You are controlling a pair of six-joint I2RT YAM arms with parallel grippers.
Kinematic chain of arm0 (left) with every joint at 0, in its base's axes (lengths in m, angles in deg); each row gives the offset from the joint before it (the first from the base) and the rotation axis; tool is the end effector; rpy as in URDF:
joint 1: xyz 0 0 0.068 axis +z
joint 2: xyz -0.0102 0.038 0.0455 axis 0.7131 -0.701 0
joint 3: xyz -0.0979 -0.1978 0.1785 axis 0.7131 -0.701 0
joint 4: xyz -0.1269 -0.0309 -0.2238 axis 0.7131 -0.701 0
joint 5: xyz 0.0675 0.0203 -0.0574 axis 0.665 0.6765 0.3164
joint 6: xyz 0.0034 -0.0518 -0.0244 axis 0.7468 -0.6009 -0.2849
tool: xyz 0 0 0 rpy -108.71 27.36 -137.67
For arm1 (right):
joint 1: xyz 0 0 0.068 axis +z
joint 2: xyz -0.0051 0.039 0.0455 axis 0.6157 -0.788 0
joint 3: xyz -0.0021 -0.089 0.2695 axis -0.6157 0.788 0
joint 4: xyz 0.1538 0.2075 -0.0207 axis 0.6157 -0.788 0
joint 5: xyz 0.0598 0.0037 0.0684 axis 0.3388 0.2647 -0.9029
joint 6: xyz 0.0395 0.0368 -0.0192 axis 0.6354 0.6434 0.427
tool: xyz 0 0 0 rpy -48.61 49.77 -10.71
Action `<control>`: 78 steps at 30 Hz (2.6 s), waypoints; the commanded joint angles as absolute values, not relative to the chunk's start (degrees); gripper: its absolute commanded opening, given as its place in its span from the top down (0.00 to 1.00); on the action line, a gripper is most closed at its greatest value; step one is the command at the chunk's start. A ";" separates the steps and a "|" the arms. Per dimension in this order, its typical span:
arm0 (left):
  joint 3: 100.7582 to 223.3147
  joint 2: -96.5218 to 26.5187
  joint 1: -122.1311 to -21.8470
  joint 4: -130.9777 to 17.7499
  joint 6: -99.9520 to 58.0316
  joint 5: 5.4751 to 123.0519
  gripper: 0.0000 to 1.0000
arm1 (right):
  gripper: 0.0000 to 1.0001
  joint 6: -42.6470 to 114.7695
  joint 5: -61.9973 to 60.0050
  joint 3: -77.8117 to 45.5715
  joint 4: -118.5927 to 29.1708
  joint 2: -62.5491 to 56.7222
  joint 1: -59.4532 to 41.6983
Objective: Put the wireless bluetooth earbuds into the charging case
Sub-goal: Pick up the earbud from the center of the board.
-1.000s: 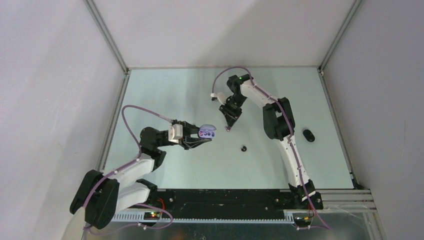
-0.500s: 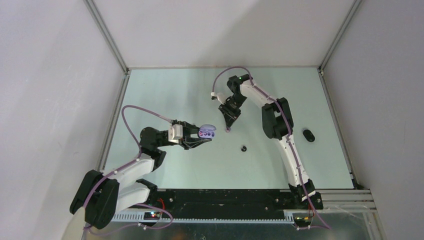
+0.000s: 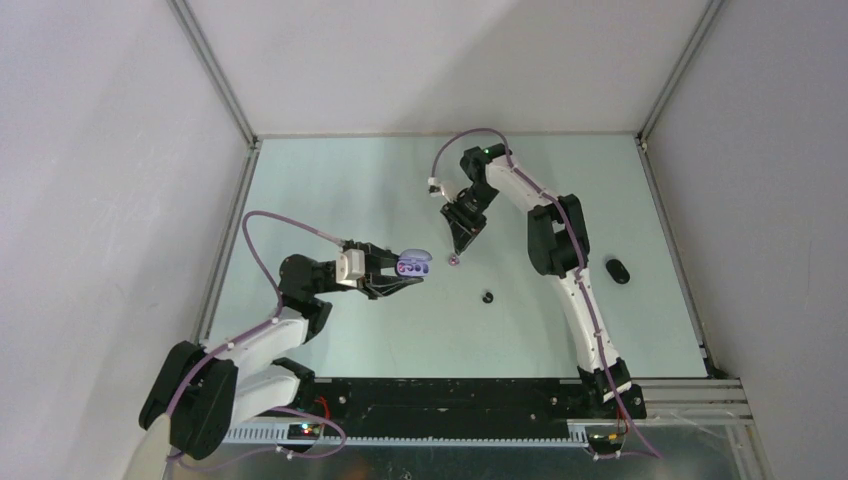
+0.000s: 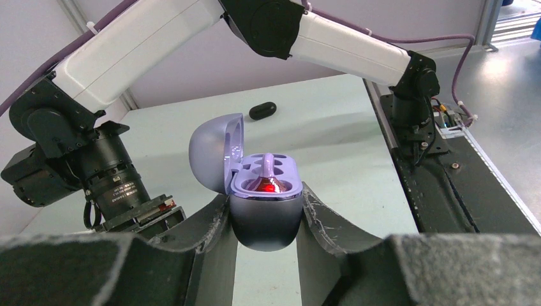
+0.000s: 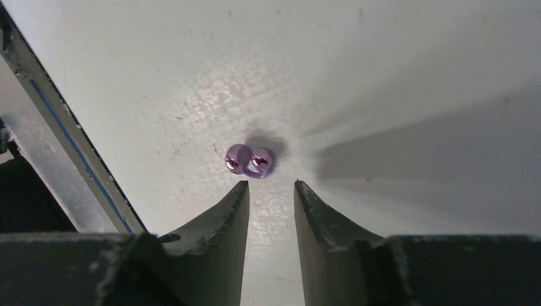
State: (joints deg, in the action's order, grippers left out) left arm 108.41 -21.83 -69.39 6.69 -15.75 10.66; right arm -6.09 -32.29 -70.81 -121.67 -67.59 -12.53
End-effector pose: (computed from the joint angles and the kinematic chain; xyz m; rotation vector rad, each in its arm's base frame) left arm 0.1638 -0.1118 0.2675 1.1401 0.9489 -1.0710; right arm 0.4331 0.2345 0.1563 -1.4711 2.5608 1.0467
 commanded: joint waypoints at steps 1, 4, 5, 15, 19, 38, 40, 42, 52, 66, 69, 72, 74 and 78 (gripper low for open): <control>108.52 -20.74 -69.09 8.73 -14.78 9.92 1.00 | 0.61 -0.44 -26.93 -72.03 -122.88 -65.74 -13.10; 108.50 -21.02 -69.15 9.39 -14.90 10.02 1.00 | 0.58 6.50 -24.08 -66.13 -121.72 -62.35 -13.21; 108.50 -21.09 -69.19 9.53 -14.80 10.07 1.00 | 0.59 9.74 -24.61 -64.04 -119.26 -61.22 -13.39; 108.37 -19.74 -69.17 9.53 -14.73 10.34 1.00 | 0.65 25.21 -25.52 -42.82 -100.99 -50.18 -12.50; 108.42 -19.82 -69.19 9.47 -14.48 10.59 1.00 | 0.66 27.53 -26.69 -41.38 -97.56 -49.99 -11.29; 108.68 -21.03 -69.08 9.32 -14.13 10.29 1.00 | 0.74 30.23 -27.62 -36.25 -89.09 -46.92 -10.20; 108.68 -21.03 -69.09 9.33 -14.13 10.22 1.00 | 0.74 29.81 -26.57 -36.19 -88.65 -46.43 -10.86; 108.68 -21.17 -69.05 9.41 -14.20 10.27 1.00 | 0.74 29.25 -25.70 -36.24 -88.12 -45.93 -11.38; 108.60 -21.06 -69.10 9.25 -14.11 10.22 1.00 | 0.75 28.32 -29.12 -35.83 -88.43 -44.62 -12.64; 108.68 -21.38 -69.05 8.66 -13.83 10.10 1.00 | 0.80 34.03 -32.40 -34.82 -85.38 -47.10 -15.14; 108.82 -21.92 -69.13 8.69 -13.69 10.10 1.00 | 0.80 33.92 -31.48 -34.84 -85.45 -47.14 -15.16; 108.85 -22.28 -69.07 8.69 -13.75 10.08 1.00 | 0.80 33.30 -30.36 -35.29 -86.17 -48.07 -14.31; 108.85 -22.20 -69.05 8.66 -13.77 10.04 1.00 | 0.80 32.97 -29.84 -35.60 -86.59 -48.89 -13.61; 108.77 -22.02 -69.10 8.57 -13.71 10.03 1.00 | 0.78 32.77 -28.71 -36.20 -87.08 -50.37 -12.33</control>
State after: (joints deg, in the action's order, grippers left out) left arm 108.39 -22.29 -69.39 6.71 -15.31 10.59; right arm 32.89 -29.76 -35.01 -86.53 -48.40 -13.97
